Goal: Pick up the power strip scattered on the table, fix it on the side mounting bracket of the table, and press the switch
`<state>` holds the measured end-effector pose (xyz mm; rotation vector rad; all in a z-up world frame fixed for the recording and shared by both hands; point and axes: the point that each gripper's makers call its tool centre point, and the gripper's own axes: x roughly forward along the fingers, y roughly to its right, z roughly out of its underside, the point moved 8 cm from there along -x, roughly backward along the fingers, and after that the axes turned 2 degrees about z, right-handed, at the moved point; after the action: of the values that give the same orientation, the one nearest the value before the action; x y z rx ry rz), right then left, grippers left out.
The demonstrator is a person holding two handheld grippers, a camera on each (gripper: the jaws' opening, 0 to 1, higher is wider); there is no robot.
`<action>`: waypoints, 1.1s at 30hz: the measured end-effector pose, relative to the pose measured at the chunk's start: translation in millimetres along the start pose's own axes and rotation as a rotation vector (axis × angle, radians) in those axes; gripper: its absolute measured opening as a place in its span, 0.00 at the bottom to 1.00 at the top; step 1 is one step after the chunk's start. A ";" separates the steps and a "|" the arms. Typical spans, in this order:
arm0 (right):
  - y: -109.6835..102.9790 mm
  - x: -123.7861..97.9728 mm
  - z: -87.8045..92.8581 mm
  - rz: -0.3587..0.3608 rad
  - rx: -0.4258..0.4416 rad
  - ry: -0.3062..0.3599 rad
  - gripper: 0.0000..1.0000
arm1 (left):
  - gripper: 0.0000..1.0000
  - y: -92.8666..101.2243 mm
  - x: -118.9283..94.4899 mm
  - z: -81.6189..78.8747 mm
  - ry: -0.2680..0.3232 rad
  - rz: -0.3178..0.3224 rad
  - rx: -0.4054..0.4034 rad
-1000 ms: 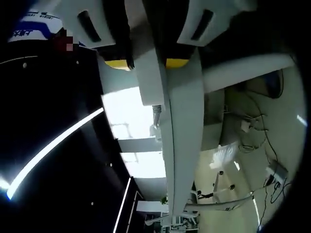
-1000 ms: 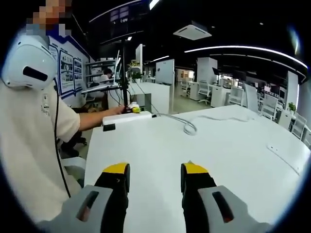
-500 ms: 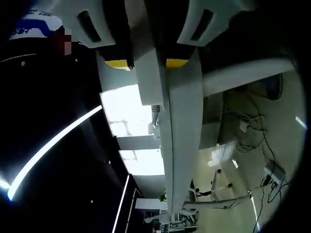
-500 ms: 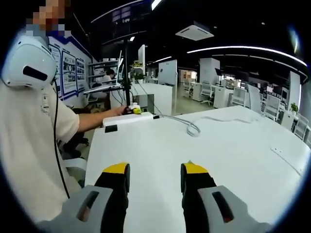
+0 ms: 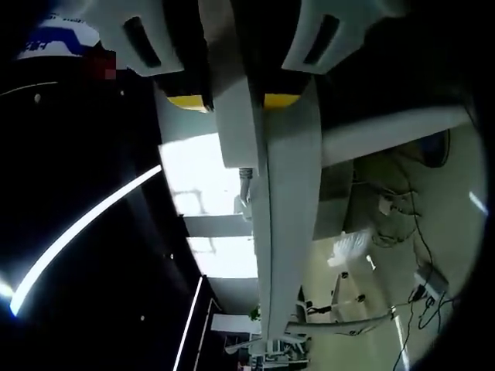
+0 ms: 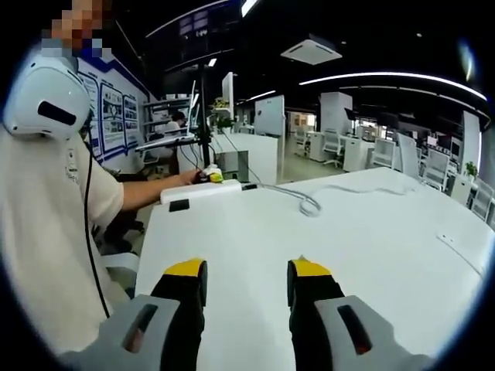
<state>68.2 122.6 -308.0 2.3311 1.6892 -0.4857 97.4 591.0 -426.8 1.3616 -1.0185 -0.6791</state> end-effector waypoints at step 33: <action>-1.4 -8.2 8.6 -0.002 0.020 0.020 0.38 | 0.28 3.8 -9.3 8.5 0.020 -0.042 0.016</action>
<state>63.4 112.7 -312.7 2.3561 1.7039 -0.4834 85.1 595.7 -425.6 1.4045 -0.9839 -0.6890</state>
